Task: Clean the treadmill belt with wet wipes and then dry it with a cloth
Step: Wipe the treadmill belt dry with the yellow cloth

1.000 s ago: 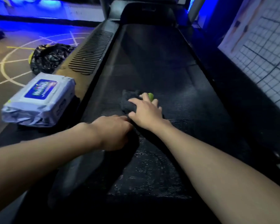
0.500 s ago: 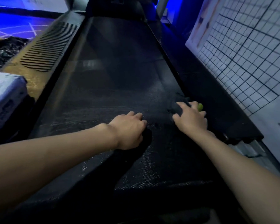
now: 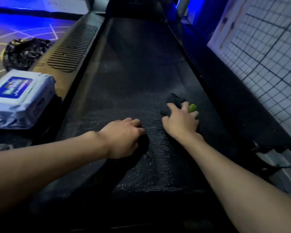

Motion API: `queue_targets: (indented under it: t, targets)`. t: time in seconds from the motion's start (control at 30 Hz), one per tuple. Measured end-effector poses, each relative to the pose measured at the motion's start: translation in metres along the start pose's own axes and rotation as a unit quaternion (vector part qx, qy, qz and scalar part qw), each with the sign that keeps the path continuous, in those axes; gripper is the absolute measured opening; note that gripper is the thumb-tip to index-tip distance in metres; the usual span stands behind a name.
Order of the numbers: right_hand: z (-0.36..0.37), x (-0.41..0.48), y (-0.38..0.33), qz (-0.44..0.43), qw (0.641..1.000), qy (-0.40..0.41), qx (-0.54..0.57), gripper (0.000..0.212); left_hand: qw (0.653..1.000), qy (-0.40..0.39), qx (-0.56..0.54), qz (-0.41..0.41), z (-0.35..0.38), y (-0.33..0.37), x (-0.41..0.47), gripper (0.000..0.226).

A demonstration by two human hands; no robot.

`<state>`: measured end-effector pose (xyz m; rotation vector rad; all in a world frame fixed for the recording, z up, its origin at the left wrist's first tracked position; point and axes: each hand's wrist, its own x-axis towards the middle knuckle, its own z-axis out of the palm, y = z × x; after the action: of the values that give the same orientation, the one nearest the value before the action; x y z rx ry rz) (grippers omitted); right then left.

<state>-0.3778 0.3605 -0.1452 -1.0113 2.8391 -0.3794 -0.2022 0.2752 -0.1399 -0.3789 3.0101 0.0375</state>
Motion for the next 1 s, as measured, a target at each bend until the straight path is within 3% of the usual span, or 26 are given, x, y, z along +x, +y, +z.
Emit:
queue_targets:
  t: [0.3, 0.5, 0.57, 0.67, 0.77, 0.87, 1.0]
  targets:
    - [0.032, -0.03, -0.131, -0.134, 0.988, -0.062, 0.035, 0.041, 0.999, 0.015, -0.004, -0.044, 0.004, -0.034, -0.059, 0.041]
    - [0.054, -0.061, -0.204, -0.218, 0.967, -0.105, 0.078, 0.039, 0.985, -0.026, 0.047, -0.163, -0.015, -0.071, -0.117, 0.028]
    - [0.061, -0.07, -0.219, -0.251, 0.959, -0.105, 0.074, 0.036, 0.984, -0.034, 0.059, -0.166, -0.019, -0.076, -0.133, 0.036]
    - [0.061, -0.067, -0.217, -0.307, 0.942, -0.126, 0.052, 0.041, 0.987, -0.008, 0.031, -0.155, -0.019, -0.081, -0.138, 0.047]
    - [0.057, -0.061, -0.201, -0.343, 0.93, -0.124, 0.052, 0.044, 0.985, -0.014, 0.085, -0.15, -0.025, -0.071, -0.124, 0.039]
    - [0.055, -0.056, -0.184, -0.34, 0.932, -0.105, 0.069, 0.048, 0.981, -0.02, 0.133, -0.139, -0.019, -0.061, -0.109, 0.033]
    - [0.046, -0.043, -0.14, -0.307, 0.948, -0.072, 0.056, 0.05, 0.992, 0.03, 0.087, -0.088, 0.001, -0.042, -0.099, 0.041]
